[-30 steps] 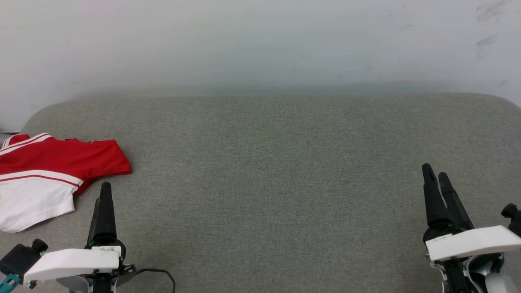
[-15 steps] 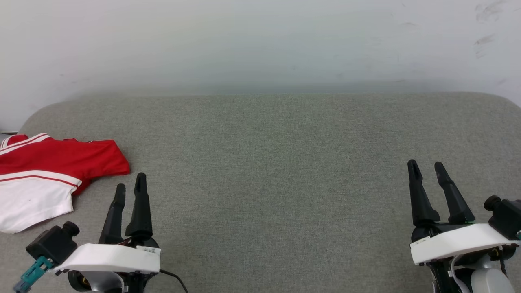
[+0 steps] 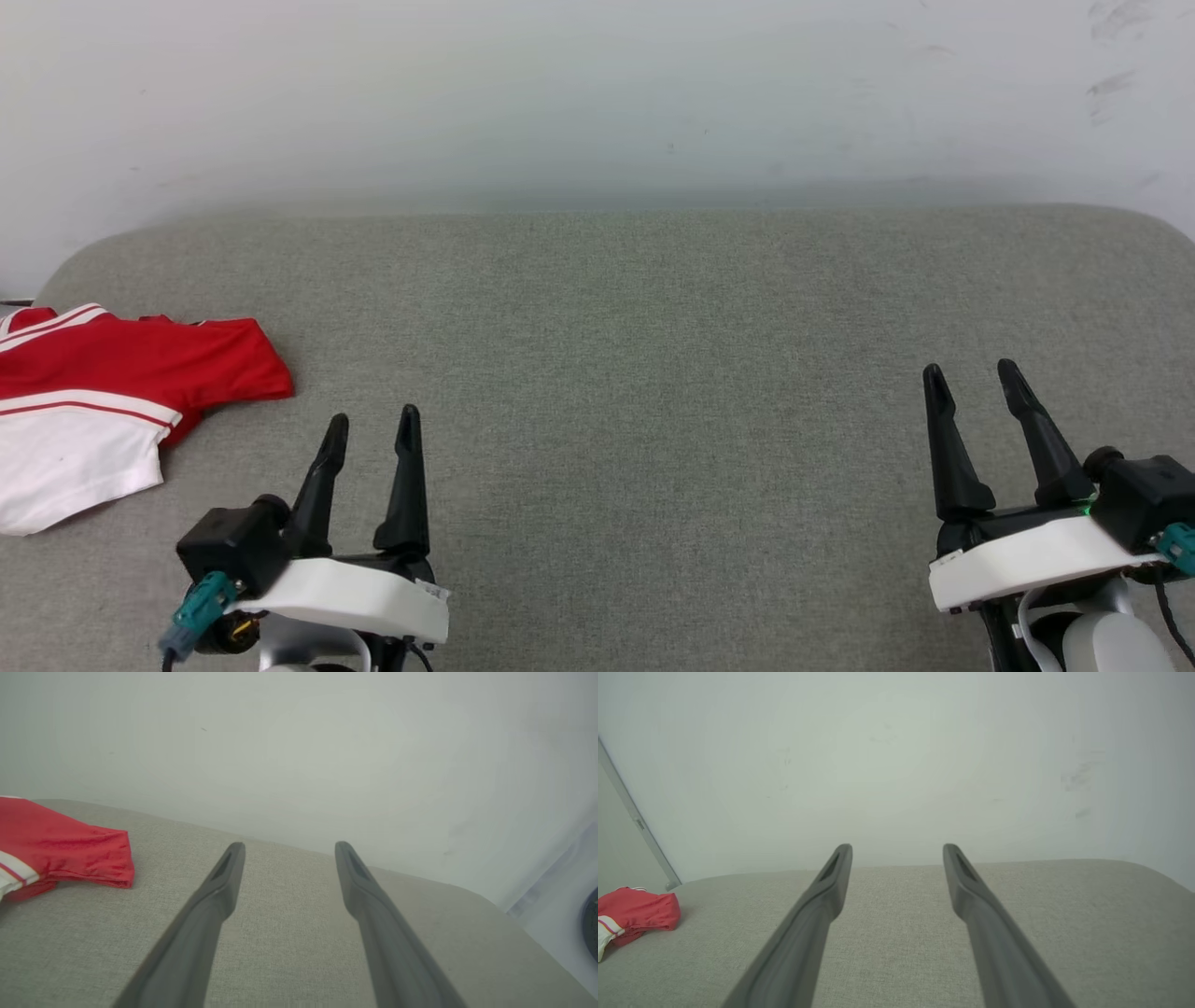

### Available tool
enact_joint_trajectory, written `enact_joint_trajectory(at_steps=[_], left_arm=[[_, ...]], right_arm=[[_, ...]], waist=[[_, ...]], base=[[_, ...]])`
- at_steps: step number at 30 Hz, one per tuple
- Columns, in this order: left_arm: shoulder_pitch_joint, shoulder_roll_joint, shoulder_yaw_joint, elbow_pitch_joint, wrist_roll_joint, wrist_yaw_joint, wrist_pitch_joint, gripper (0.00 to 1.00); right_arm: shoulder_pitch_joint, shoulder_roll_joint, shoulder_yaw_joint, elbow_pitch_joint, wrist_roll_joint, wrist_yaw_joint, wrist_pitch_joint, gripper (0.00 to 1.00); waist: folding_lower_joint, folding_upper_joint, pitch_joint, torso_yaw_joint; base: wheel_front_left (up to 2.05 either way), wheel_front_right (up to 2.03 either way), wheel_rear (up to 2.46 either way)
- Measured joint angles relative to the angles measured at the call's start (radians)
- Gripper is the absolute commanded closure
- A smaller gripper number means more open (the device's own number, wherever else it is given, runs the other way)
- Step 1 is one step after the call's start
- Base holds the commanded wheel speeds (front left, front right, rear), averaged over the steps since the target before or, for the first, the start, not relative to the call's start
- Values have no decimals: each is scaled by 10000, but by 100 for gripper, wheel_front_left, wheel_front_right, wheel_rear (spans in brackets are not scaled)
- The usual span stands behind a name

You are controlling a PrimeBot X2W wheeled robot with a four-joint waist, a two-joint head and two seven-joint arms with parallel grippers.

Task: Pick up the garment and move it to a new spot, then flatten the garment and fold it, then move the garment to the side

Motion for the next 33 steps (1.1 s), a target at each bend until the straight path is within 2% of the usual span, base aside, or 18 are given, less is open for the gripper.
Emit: enact_joint_trajectory(at_steps=[12, 20, 26, 33], left_arm=[[-144, 677, -1325, 232, 1028, 1223, -288, 0], [-169, 660, -1446, 123, 1129, 1363, -468, 0], [-57, 242, -886, 88, 1127, 646, -610, 0], [210, -270, -25, 359, 1296, -663, -748, 0]], right_arm=[[-33, 0, 54, -119, -1467, 0, -313, 0], [-64, -2, 54, -140, -1544, 0, -491, 0], [-57, -2, 67, -65, -1001, 0, -612, 0], [-24, -2, -21, 232, -493, 0, -750, 0]], waist=[[0, 0, 122, -50], [0, 0, 180, -68], [0, 0, 223, -67], [0, 0, 224, -91]], base=[[0, 0, 0], [0, 0, 0], [0, 0, 0], [0, 0, 0]])
